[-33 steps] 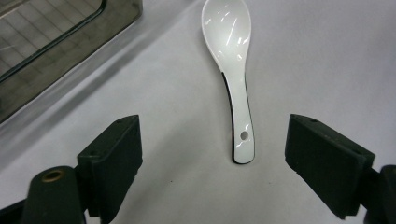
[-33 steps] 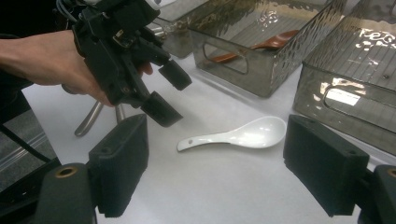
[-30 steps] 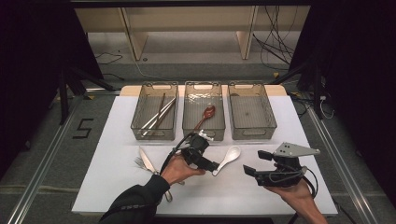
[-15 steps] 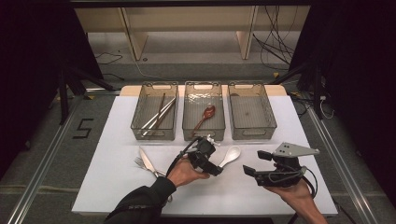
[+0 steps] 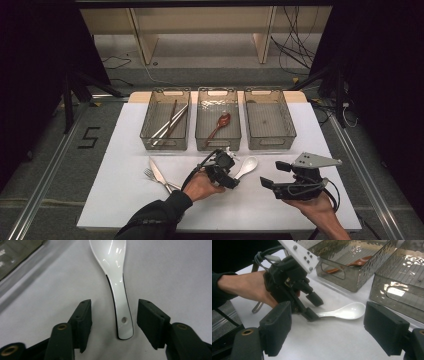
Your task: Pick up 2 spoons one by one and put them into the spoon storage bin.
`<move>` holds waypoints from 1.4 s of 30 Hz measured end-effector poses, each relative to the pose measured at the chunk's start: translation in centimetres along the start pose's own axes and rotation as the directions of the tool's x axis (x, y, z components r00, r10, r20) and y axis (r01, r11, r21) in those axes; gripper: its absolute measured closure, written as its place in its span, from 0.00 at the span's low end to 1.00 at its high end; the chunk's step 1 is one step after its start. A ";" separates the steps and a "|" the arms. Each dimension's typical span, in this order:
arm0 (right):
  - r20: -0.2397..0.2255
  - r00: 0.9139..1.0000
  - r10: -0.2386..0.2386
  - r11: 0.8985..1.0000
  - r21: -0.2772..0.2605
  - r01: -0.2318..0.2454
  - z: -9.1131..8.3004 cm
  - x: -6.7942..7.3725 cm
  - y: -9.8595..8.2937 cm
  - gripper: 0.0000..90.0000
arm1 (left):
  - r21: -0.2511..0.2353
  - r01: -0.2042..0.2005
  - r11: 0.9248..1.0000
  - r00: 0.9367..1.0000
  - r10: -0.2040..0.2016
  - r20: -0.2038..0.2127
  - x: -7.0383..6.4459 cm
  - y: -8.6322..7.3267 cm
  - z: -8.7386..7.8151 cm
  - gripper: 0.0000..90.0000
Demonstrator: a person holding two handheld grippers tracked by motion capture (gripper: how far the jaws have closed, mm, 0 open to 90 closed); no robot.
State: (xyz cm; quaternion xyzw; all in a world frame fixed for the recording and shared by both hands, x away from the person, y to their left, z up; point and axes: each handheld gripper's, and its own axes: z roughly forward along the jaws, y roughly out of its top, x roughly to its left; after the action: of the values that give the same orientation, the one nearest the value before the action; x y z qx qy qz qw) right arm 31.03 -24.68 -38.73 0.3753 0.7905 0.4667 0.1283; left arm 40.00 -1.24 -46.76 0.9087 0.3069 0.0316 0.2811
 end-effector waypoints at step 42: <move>-0.001 1.000 0.001 1.000 -0.001 -0.001 -0.1 -0.1 0.0 0.26 | 0.023 -0.003 1.000 1.000 0.003 0.017 0.5 0.3 0.4 0.81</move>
State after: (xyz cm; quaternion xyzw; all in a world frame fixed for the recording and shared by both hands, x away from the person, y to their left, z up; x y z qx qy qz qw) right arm 31.07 -24.78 -38.70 0.3752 0.7902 0.4674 0.1280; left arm 40.63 -1.34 -46.97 0.9126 0.3037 0.0208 0.2731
